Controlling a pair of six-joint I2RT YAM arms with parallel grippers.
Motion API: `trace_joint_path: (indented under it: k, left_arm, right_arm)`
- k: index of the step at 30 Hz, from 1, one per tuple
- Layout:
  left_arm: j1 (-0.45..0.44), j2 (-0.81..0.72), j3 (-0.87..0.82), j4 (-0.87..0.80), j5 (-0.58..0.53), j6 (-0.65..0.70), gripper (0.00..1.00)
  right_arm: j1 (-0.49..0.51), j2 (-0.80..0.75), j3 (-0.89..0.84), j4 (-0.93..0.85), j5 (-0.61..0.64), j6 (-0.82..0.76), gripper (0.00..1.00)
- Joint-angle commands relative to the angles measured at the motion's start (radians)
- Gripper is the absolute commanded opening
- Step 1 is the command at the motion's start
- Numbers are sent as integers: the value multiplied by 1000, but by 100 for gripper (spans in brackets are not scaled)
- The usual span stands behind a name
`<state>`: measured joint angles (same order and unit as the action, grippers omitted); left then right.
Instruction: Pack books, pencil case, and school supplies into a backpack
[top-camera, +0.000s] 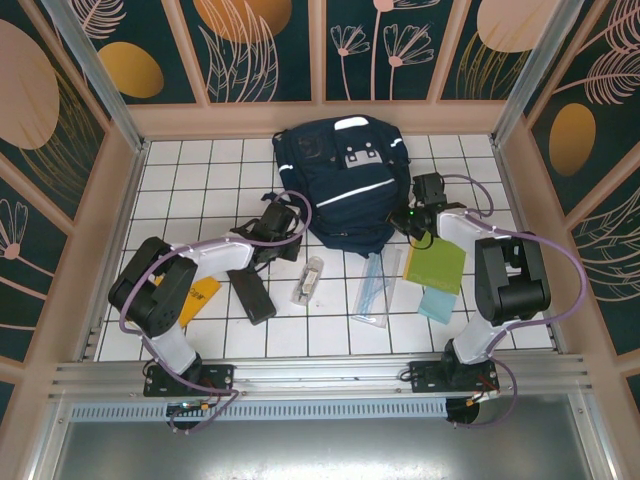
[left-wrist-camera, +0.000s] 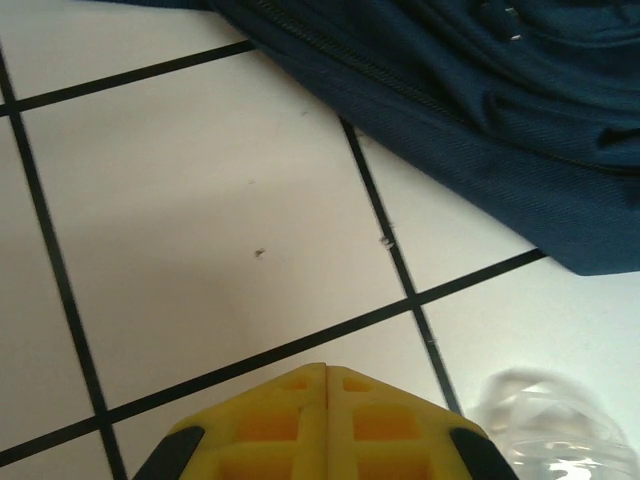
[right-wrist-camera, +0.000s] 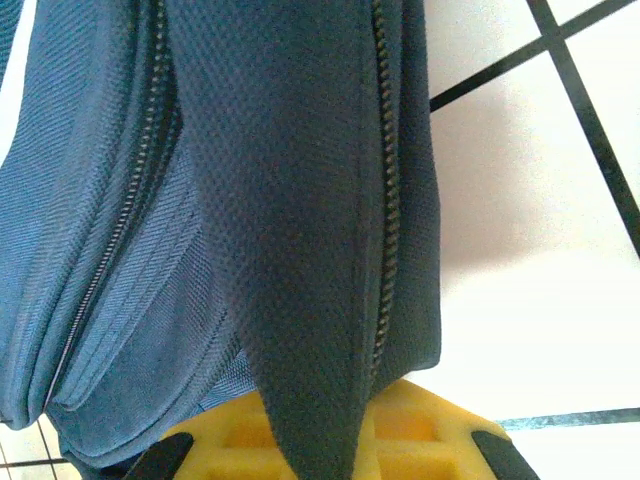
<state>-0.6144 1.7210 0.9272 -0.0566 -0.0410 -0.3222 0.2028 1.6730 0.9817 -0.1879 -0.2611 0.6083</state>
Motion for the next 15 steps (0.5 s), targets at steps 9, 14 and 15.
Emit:
trace_joint_path:
  k: [9,14,15]
  left_arm:
    - [-4,-1,62,164,277,-313,45]
    - [-4,19,24,313,320,-464,52]
    - [-5,36,31,317,329,-477,52]
  right_arm:
    - [16,19,72,39,-32,-58,0]
    - [50,27,78,45,-45,-47,0]
    - [52,30,78,45,-50,-44,0]
